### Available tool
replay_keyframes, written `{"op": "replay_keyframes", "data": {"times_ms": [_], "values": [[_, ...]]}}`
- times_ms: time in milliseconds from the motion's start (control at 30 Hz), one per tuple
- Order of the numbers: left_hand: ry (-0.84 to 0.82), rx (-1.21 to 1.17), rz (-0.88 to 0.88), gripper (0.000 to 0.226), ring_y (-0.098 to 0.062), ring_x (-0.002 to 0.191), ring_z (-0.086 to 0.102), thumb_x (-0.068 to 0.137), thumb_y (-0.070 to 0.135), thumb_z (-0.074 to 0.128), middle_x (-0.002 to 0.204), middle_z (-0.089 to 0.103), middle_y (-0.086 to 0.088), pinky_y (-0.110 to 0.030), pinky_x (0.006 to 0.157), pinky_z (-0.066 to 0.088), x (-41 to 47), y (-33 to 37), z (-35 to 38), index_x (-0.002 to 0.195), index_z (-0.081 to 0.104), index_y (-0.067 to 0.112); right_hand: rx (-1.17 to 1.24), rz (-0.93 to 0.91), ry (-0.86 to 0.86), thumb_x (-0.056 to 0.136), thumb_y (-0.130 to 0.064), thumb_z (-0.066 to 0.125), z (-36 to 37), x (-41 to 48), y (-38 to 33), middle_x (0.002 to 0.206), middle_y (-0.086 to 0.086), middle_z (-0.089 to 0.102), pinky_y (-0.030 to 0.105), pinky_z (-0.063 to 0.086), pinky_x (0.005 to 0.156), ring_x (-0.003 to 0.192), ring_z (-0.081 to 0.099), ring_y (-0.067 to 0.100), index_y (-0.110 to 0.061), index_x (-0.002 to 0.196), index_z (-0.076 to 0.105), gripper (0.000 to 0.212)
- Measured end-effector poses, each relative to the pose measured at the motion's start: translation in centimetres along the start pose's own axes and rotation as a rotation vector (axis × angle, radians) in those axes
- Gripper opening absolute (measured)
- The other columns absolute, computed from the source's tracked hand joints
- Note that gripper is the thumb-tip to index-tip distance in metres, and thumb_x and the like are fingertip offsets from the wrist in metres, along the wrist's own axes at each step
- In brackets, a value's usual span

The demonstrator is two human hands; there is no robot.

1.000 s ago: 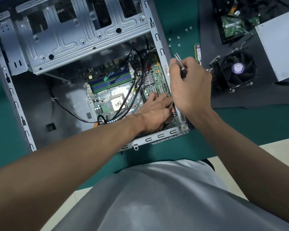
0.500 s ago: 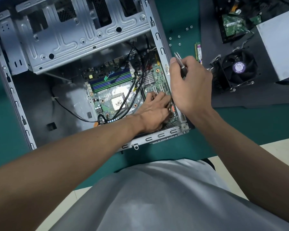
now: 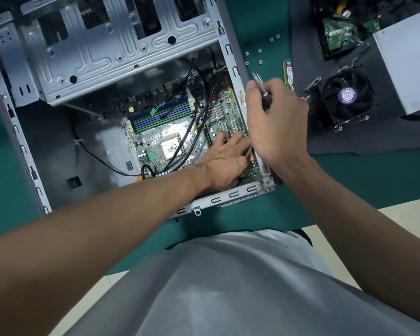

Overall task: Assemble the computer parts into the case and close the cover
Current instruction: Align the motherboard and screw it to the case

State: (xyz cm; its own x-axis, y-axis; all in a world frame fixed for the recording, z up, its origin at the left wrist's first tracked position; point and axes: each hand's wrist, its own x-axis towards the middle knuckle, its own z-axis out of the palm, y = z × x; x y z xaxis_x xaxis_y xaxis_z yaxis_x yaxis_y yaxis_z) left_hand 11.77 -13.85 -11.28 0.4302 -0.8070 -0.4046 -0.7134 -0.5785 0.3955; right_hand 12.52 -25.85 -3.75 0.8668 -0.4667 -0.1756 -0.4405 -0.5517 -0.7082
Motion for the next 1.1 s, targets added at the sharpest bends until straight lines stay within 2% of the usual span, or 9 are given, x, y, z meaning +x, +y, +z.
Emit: {"op": "replay_keyframes", "data": {"times_ms": [100,367,433,533,633,833,900,1000,1100], "values": [[-0.007,0.07,0.038,0.005,-0.019,0.11,0.031,0.081,0.014,0.056,0.118,0.042,0.0,-0.044,0.101,0.026,-0.1,-0.3,-0.1,0.076,0.056,0.013,-0.001,0.001,-0.001,0.094,-0.041,0.042,0.0,0.0,0.0,0.06,-0.009,0.048,0.026,0.026,0.058,0.055,0.042,0.008,-0.021,0.073,0.049,0.029],[-0.025,0.152,0.064,0.02,-0.016,0.115,0.028,0.08,0.011,0.051,0.124,0.037,0.002,-0.047,0.107,0.026,-0.1,-0.4,-0.1,0.096,0.062,0.014,0.0,-0.021,0.002,0.095,-0.039,0.043,0.0,-0.1,0.0,0.06,-0.01,0.048,0.024,0.025,0.057,0.055,0.042,0.007,-0.02,0.075,0.05,0.029],[-0.027,0.154,0.066,0.024,-0.016,0.114,0.028,0.079,0.012,0.044,0.124,0.037,0.001,-0.047,0.107,0.026,0.0,-0.3,-0.1,0.095,0.061,0.013,0.001,-0.019,0.002,0.095,-0.039,0.043,0.0,-0.1,0.0,0.062,-0.008,0.05,0.026,0.029,0.059,0.056,0.044,0.01,-0.019,0.075,0.052,0.03],[-0.038,0.073,0.034,0.044,-0.016,0.111,0.028,0.076,0.021,0.018,0.118,0.038,-0.001,-0.048,0.108,0.025,0.3,-0.2,-0.5,0.092,0.057,0.01,-0.003,-0.019,0.006,0.095,-0.039,0.043,0.0,0.0,-0.1,0.062,-0.008,0.05,0.026,0.026,0.058,0.056,0.043,0.01,-0.02,0.075,0.05,0.029],[-0.064,0.063,0.023,0.05,-0.017,0.115,0.03,0.074,0.026,0.012,0.122,0.038,-0.002,-0.049,0.11,0.022,0.6,-0.3,-0.3,0.095,0.054,0.01,-0.011,-0.021,0.009,0.095,-0.039,0.042,0.0,0.0,-0.2,0.062,-0.008,0.05,0.025,0.025,0.056,0.056,0.043,0.008,-0.021,0.075,0.05,0.028],[-0.028,-0.109,-0.004,0.042,-0.018,0.112,0.03,0.084,0.026,0.025,0.123,0.04,-0.001,-0.039,0.108,0.018,0.8,-0.9,-0.3,0.118,0.05,0.018,-0.043,-0.051,0.025,0.095,-0.039,0.044,-0.2,-0.3,-0.2,0.072,-0.006,0.057,0.024,0.03,0.06,0.064,0.05,0.012,-0.02,0.085,0.054,0.024],[-0.013,-0.031,0.058,0.038,-0.017,0.113,0.034,0.089,0.023,0.03,0.128,0.042,0.0,-0.034,0.103,0.015,0.7,-1.0,-0.5,0.122,0.049,0.021,-0.076,-0.08,0.036,0.096,-0.036,0.045,-0.3,-0.4,-0.2,0.077,-0.004,0.059,0.022,0.029,0.06,0.067,0.051,0.013,-0.018,0.089,0.055,0.022],[0.04,0.157,0.188,0.029,-0.012,0.114,0.034,0.09,0.022,0.044,0.129,0.046,0.005,-0.032,0.098,0.017,0.4,-1.6,-0.4,0.113,0.062,0.023,-0.124,-0.116,0.053,0.096,-0.034,0.043,-0.4,-0.4,-0.3,0.083,-0.002,0.06,0.022,0.028,0.062,0.071,0.052,0.015,-0.014,0.093,0.056,0.024],[0.014,0.232,0.264,0.016,-0.013,0.115,0.033,0.083,0.027,0.061,0.123,0.049,0.01,-0.039,0.101,0.022,0.2,-1.9,-0.7,0.098,0.069,0.026,-0.161,-0.149,0.066,0.097,-0.033,0.042,-0.3,-0.5,-0.4,0.084,0.001,0.06,0.023,0.027,0.063,0.072,0.052,0.017,-0.011,0.095,0.057,0.027]]}}
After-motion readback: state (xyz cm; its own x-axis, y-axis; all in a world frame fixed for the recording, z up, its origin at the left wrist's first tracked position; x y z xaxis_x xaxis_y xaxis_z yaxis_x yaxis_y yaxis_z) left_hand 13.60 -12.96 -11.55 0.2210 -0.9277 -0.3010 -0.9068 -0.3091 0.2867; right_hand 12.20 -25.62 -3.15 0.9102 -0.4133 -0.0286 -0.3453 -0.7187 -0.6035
